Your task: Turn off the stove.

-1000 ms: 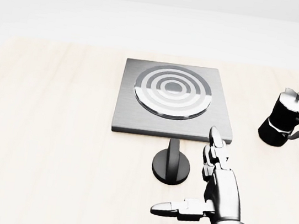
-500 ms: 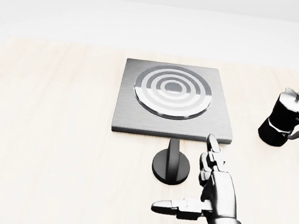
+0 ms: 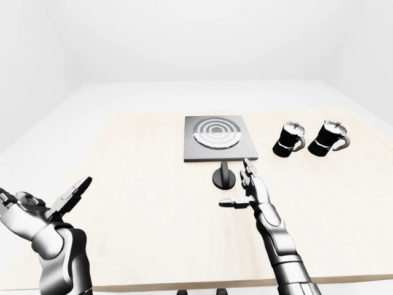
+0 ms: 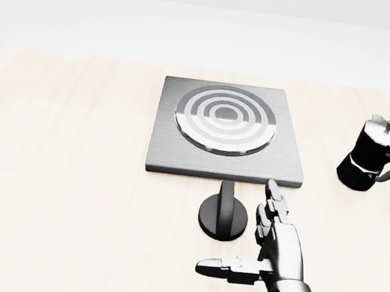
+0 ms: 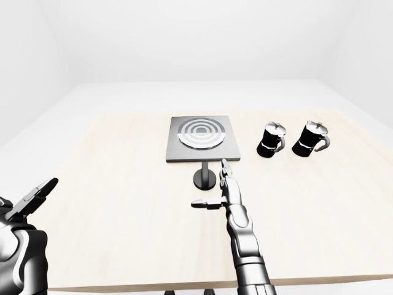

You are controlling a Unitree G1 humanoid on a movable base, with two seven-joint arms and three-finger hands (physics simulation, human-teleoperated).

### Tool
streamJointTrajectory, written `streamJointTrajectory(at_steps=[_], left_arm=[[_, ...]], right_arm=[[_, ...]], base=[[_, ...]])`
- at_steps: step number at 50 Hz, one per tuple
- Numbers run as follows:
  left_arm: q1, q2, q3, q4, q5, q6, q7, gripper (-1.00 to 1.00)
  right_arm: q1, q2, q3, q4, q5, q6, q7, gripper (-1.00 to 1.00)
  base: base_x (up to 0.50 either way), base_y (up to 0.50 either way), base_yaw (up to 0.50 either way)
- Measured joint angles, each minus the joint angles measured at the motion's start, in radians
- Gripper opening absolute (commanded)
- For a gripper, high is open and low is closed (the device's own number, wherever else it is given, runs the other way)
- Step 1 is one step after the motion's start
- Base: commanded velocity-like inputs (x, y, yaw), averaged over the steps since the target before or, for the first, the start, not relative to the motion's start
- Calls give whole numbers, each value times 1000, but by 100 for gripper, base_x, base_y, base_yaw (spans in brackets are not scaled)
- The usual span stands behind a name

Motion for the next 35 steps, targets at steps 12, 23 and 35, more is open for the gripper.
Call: streamJointTrajectory(at_steps=[12,23,35], left_arm=[[1,0,1,-6,-4,6,0,100],[1,1,6,-15,-9,14,0,100],[0,2,6,-14,-5,14,0,100]], right_arm=[[-7,1,0,15,1,0,-1,100],[-19,2,7,19,-10,0,1,100],[-46,5,13,71,-21,-4,13,100]], base=[[0,0,0],[0,0,0],[0,0,0]])
